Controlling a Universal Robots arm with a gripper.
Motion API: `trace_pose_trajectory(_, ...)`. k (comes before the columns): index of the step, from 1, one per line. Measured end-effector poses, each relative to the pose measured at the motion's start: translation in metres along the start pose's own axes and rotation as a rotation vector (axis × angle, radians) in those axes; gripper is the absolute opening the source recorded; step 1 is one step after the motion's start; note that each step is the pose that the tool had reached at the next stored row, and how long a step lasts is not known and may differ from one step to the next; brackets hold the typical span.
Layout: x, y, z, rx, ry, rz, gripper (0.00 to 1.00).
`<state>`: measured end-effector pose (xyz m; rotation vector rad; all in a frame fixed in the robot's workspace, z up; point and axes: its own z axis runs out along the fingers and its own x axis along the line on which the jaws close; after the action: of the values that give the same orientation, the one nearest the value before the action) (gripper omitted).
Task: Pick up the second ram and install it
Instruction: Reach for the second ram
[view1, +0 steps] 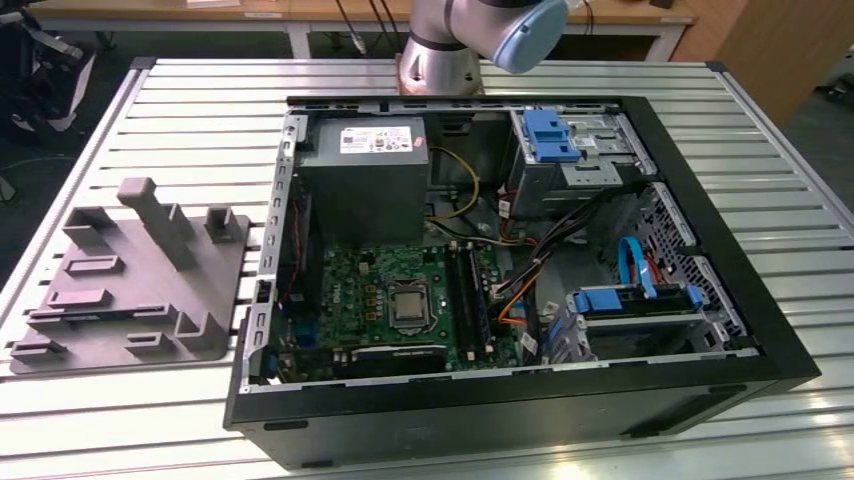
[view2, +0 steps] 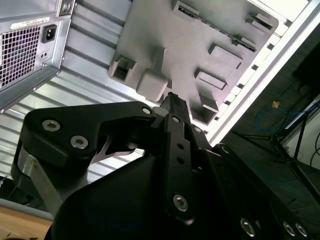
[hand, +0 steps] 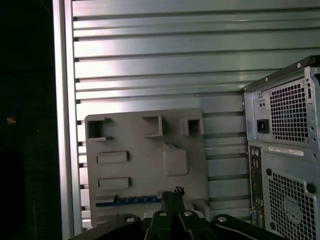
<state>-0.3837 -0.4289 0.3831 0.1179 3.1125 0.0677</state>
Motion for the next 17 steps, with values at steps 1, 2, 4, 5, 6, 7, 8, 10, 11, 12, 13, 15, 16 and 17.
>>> trace_pose_trajectory(1,0.0001,-0.002,0.0003,0.0,0.0,0.0,0.1)
trace_pose_trajectory(2,0.0002,-0.0041,0.0006,0.0,0.0,0.0,0.1)
trace_pose_trajectory(4,0.0004,-0.0083,0.0013,0.0,0.0,0.0,0.1)
trace_pose_trajectory(5,0.0005,-0.0105,0.0017,0.0,0.0001,0.0,0.1)
trace_pose_trajectory(6,0.0006,-0.0126,0.0021,0.0,0.0,0.0,0.1)
trace_pose_trajectory(7,0.0006,-0.0148,0.0026,-0.0001,-0.0001,0.0,0.1)
trace_pose_trajectory(8,0.0007,-0.0172,0.0031,0.0,0.0,0.0,0.1)
trace_pose_trajectory(10,0.0008,-0.0216,0.0041,0.0001,0.0001,0.0,0.1)
trace_pose_trajectory(11,0.0009,-0.0239,0.0048,0.0,0.0,0.0,0.1)
trace_pose_trajectory(12,0.0009,-0.0261,0.0054,0.0,0.0,0.0,0.1)
trace_pose_trajectory(13,0.0009,-0.0282,0.0061,0.0,0.0,0.0,0.1)
trace_pose_trajectory(15,0.0009,-0.0322,0.0075,0.0001,0.0001,0.0,0.1)
trace_pose_trajectory(16,0.0008,-0.0345,0.0084,0.0,0.0001,0.0,0.1)
trace_pose_trajectory(17,0.0008,-0.0366,0.0093,0.0,0.0,0.0,0.1)
